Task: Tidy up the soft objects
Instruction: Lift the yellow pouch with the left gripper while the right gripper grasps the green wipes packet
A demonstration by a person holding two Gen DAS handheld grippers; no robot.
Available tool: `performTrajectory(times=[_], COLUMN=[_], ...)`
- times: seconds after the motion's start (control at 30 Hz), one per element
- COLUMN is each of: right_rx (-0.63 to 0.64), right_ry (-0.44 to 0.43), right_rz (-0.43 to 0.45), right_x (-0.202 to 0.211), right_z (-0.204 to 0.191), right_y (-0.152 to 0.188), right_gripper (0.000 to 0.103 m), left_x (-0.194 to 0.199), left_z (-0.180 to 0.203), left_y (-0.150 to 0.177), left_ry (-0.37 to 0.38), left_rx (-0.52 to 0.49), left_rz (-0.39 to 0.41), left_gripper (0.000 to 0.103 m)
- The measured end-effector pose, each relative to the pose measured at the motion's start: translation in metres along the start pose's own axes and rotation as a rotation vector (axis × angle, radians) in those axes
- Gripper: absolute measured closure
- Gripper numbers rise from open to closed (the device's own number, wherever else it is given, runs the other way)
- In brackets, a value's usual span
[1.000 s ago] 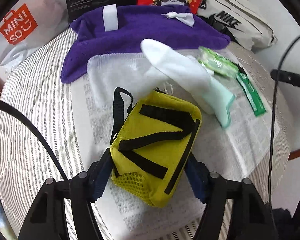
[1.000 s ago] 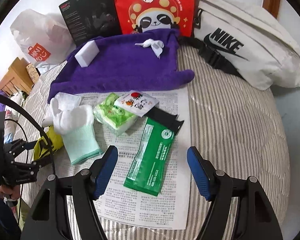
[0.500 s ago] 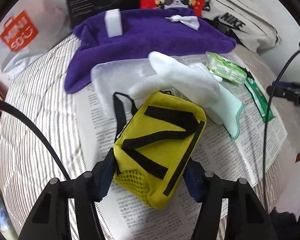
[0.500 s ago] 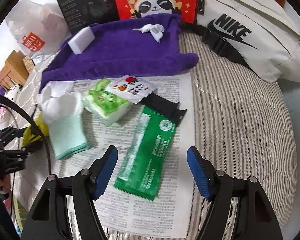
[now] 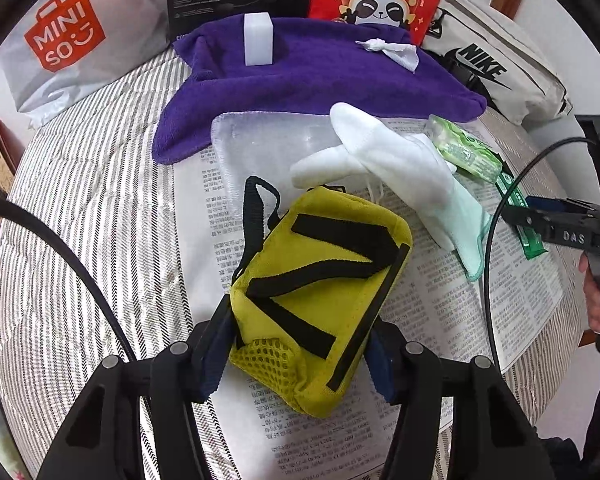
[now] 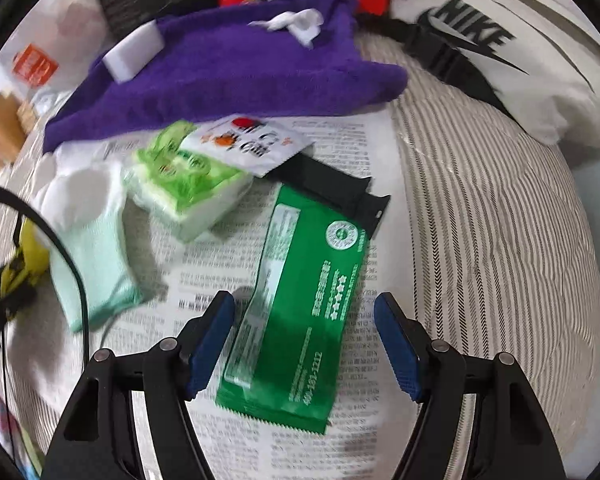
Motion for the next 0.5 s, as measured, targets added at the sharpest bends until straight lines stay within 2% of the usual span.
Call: performTrajectory(times=[0.03,0.07,0.1,0.17,0.3,0.5], right_rx=[-0.011,-0.012,-0.004,0.000,-0.019,-0.031], right_ry=[0.006,0.010,0.011,0.006,-0.047,-0.105], right_rz=[0.018,0.035,0.051,0.066,0.043,0.019], right_x=[0.000,0.000,0.001,0.006,0.011,0.026], right_z=[0.001,0.000,-0.001,0.000,0.008,0.008], right_y=[-0.001,-0.001,-0.001,-0.002,-0.001,0.009], right_gripper=[0.032,0.036,0.052,0.066,0.076,0.078], left_x=[0.000,0.000,0.000,0.000,0.002,0.007], left_z=[-0.001,0.000,0.001,0.003,0.003,-0.007], left_y=[0.001,0.001,0.001,0.001,0.000,0.002], left_ry=[-0.003,-0.010,-0.014,-0.023,0.003,0.068], left_rx=[-0.002,-0.005,-0.007,-0.010,0.000,0.043], left_rz=[0.001,0.002,0.003,0.005,0.008,0.008], left_gripper=[0.045,0.044,0.044,0.044,0.046,0.048])
Point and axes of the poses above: each gripper's, at about its wrist camera, not at the fingertips, and x roughly against the way its jaws point, z to its right, y to its underside, the point moved 4 cm from there along -x, roughly the way its jaws point, and after that the axes turned 15 degrees about -y, right-handed, at the moved point
